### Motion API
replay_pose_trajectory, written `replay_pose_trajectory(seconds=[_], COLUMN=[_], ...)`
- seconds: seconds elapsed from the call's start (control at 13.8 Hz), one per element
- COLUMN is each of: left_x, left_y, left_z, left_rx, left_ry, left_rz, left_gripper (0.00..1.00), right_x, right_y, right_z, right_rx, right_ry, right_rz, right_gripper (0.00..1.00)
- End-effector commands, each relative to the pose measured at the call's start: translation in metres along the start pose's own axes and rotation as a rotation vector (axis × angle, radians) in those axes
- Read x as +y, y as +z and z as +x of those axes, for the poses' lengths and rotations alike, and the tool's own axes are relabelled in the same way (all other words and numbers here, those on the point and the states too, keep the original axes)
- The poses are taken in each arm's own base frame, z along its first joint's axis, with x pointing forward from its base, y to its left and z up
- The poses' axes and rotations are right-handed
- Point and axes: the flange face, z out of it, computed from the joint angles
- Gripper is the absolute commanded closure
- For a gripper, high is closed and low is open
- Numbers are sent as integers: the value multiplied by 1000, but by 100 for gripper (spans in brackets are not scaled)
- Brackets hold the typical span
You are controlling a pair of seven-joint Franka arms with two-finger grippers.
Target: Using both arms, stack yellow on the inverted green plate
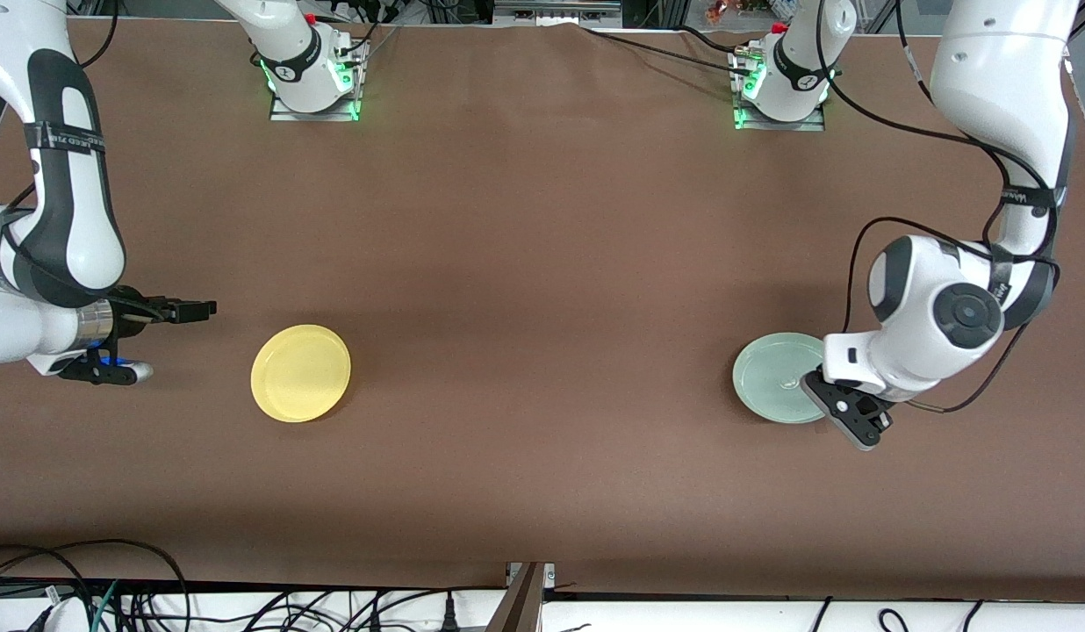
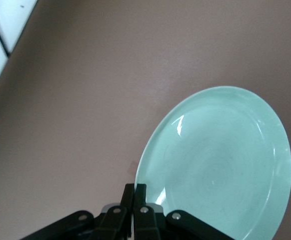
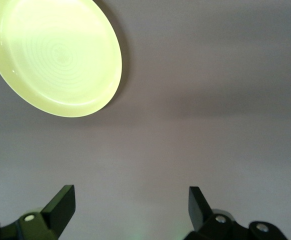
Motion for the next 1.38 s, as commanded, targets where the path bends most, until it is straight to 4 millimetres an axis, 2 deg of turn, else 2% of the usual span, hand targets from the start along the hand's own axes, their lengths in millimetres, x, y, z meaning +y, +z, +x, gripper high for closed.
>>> replay_pose_trajectory(seconds=[0.0,0.15,0.29,0.36,0.51,0.65,0.87,1.02,1.16,1.31], left_x=[43,115,185,217,257,277,310,333,350,375], left_y=[-59,-69,-63,-50,-33,-28,-12,-1,1,15], left_z=[57,104,139,148,161,169,181,191,208,221], left_rx=[-160,-262,-360,-424,-467,-471,-506,-487,-452,-382], left_ry=[-22,-67,-80,-85,-51,-3,98,146,97,34], left_rz=[156,257,477,607,736,799,1002,1074,1103,1126], left_gripper=[100,100,100,100,100,100,100,100,100,100], right_x=[-1,0,-6,-6,-7,-5,-7,-5,2,15], right_y=[12,17,21,27,32,37,70,78,86,93], right_z=[4,5,7,9,10,12,25,28,31,35], right_rx=[9,15,22,20,23,31,62,91,89,103], right_ry=[0,3,1,4,9,13,55,64,56,13], right_rz=[16,17,33,40,60,61,155,149,147,148], right_gripper=[0,0,0,0,0,0,0,0,0,0])
